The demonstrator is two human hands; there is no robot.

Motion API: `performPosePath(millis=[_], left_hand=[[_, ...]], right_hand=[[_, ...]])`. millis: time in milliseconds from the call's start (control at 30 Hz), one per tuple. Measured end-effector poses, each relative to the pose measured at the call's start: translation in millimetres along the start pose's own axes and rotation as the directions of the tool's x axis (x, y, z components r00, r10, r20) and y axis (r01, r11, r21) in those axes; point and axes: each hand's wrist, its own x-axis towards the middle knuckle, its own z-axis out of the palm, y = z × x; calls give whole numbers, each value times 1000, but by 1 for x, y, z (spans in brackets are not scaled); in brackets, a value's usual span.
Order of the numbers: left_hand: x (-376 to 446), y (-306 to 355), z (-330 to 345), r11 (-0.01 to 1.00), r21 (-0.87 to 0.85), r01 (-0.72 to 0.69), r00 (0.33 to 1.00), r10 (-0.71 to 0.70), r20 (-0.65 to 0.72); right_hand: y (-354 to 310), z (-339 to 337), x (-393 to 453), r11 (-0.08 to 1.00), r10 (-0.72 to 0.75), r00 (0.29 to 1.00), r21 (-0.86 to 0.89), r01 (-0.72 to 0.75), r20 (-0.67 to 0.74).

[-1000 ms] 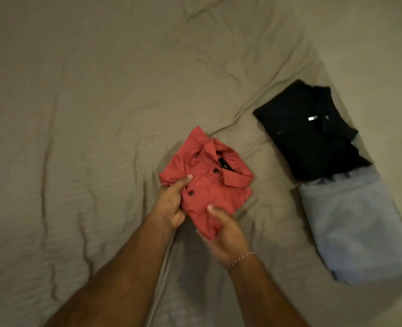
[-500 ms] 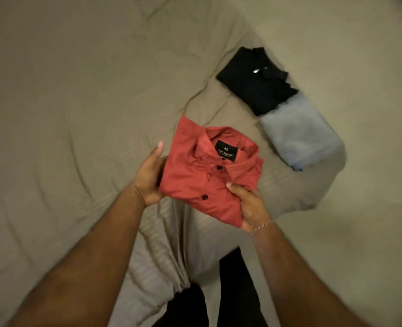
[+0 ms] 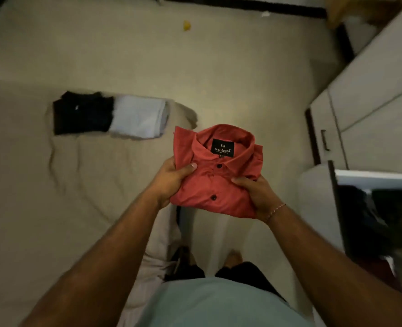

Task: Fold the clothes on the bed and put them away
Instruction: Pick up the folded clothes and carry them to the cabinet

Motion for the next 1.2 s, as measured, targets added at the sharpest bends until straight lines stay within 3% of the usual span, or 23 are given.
performPosePath(millis=[133, 300, 567, 800, 867, 967, 1200], left_hand=[[19, 0, 133, 986, 165, 14, 974, -51, 221], [6, -21, 288, 942, 322, -92, 866, -84, 494], [-29, -88, 473, 763, 559, -325, 676, -226, 701], [-41, -154, 573, 575, 678, -458, 515, -450, 729], [-38, -179, 606, 545, 670, -504, 432, -513, 742], [-41, -214, 651, 487, 626, -609, 365, -529, 766], [-57, -289, 747, 286, 566, -773, 344, -561, 753]], right_hand=[[4, -116, -59, 986, -69, 971, 135, 102, -229], [27, -236, -142, 938, -81, 865, 255, 234, -496], [93, -347, -258, 825, 37, 649, 390, 410, -760], [140, -383, -313, 745, 286, 428, 480, 463, -857], [154, -401, -325, 723, 356, 350, 493, 484, -866], [175, -428, -337, 693, 431, 281, 514, 505, -858], [232, -524, -346, 771, 455, 139, 467, 432, -880]])
